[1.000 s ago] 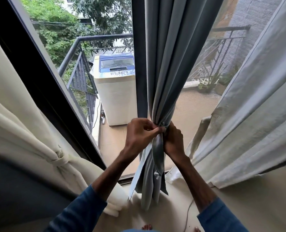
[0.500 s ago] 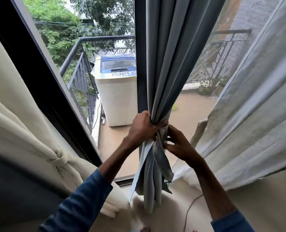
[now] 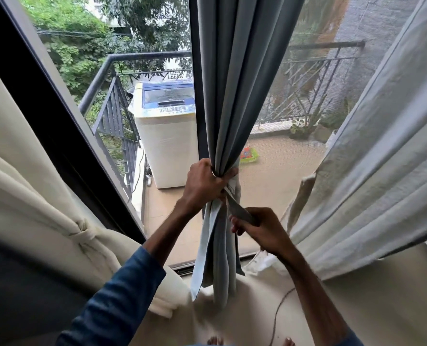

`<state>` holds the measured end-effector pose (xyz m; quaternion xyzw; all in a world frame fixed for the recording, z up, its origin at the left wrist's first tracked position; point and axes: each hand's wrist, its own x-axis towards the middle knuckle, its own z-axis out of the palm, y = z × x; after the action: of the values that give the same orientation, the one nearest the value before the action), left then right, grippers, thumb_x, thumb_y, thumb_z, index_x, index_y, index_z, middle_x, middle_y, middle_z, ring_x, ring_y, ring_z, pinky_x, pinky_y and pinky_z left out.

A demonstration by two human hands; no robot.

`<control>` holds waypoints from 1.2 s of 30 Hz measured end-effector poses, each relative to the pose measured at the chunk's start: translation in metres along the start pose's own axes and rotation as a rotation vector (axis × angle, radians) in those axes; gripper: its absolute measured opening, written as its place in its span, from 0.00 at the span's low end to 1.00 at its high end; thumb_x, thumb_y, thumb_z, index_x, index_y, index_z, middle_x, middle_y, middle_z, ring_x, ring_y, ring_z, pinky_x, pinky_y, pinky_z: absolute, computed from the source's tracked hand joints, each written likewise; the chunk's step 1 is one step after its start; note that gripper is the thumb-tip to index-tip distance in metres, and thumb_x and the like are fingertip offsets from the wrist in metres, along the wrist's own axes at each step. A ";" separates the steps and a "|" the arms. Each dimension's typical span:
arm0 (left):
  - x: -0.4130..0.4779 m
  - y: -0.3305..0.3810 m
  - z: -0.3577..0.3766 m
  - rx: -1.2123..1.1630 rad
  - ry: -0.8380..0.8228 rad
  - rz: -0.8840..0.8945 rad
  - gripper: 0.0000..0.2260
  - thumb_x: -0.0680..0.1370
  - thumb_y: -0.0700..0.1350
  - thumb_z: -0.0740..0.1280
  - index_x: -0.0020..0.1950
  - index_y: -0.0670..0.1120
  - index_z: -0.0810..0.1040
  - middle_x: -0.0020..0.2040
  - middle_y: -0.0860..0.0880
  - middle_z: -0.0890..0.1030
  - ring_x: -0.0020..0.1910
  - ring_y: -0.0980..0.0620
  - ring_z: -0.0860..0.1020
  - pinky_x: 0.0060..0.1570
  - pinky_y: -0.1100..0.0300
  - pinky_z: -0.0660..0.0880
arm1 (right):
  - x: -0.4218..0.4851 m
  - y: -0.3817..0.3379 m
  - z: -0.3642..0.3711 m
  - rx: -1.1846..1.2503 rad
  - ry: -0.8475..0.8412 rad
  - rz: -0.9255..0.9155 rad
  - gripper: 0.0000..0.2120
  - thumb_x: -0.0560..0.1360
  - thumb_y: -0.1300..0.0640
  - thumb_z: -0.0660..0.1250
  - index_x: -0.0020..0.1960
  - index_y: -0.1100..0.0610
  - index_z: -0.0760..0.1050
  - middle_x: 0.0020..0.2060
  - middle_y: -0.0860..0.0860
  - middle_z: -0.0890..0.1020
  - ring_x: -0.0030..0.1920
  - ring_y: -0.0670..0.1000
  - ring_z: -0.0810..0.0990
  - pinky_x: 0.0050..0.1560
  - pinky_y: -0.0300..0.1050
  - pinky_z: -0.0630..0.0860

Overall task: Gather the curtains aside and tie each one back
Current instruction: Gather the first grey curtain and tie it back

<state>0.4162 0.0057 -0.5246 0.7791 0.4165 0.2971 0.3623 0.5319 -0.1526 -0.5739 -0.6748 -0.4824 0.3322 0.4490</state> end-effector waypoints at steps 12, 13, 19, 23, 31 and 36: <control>0.014 -0.014 -0.011 -0.048 0.015 -0.068 0.20 0.70 0.63 0.75 0.39 0.45 0.80 0.26 0.49 0.82 0.22 0.51 0.81 0.21 0.58 0.78 | 0.016 -0.023 -0.085 0.450 0.408 0.011 0.15 0.72 0.67 0.76 0.58 0.59 0.83 0.41 0.55 0.85 0.38 0.48 0.80 0.36 0.38 0.77; 0.014 -0.014 -0.010 -0.054 0.014 -0.066 0.21 0.70 0.62 0.75 0.39 0.44 0.80 0.26 0.49 0.82 0.22 0.51 0.81 0.21 0.58 0.78 | 0.018 -0.027 -0.083 0.602 0.417 0.024 0.19 0.73 0.70 0.74 0.63 0.60 0.80 0.44 0.55 0.85 0.41 0.48 0.81 0.39 0.37 0.78; 0.008 -0.013 -0.003 -0.098 -0.033 -0.047 0.21 0.70 0.63 0.75 0.36 0.45 0.81 0.27 0.49 0.82 0.22 0.50 0.82 0.22 0.59 0.78 | 0.039 -0.064 -0.061 1.030 0.490 -0.057 0.21 0.76 0.70 0.69 0.68 0.62 0.76 0.59 0.56 0.83 0.57 0.51 0.81 0.60 0.49 0.78; 0.003 -0.011 -0.001 -0.090 -0.065 -0.021 0.23 0.71 0.64 0.74 0.35 0.43 0.80 0.26 0.47 0.82 0.22 0.49 0.82 0.25 0.54 0.81 | 0.049 -0.080 -0.044 0.973 0.481 -0.128 0.10 0.75 0.69 0.72 0.51 0.56 0.82 0.48 0.54 0.86 0.49 0.52 0.84 0.50 0.48 0.81; -0.004 -0.007 -0.012 0.015 -0.128 -0.014 0.25 0.75 0.63 0.69 0.51 0.40 0.80 0.39 0.41 0.83 0.34 0.44 0.84 0.36 0.46 0.82 | 0.048 -0.064 -0.036 -0.202 0.492 -0.641 0.12 0.70 0.70 0.74 0.48 0.55 0.86 0.49 0.48 0.85 0.46 0.44 0.84 0.34 0.36 0.78; -0.012 0.003 -0.017 0.083 -0.171 0.071 0.19 0.73 0.51 0.61 0.42 0.32 0.75 0.39 0.33 0.78 0.37 0.35 0.78 0.38 0.41 0.77 | 0.046 -0.049 -0.015 -0.307 0.372 -0.745 0.18 0.67 0.76 0.72 0.49 0.57 0.87 0.55 0.51 0.85 0.51 0.48 0.85 0.44 0.45 0.80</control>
<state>0.3990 -0.0007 -0.5145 0.8302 0.3680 0.2249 0.3531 0.5425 -0.1069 -0.5232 -0.5623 -0.6473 -0.0548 0.5117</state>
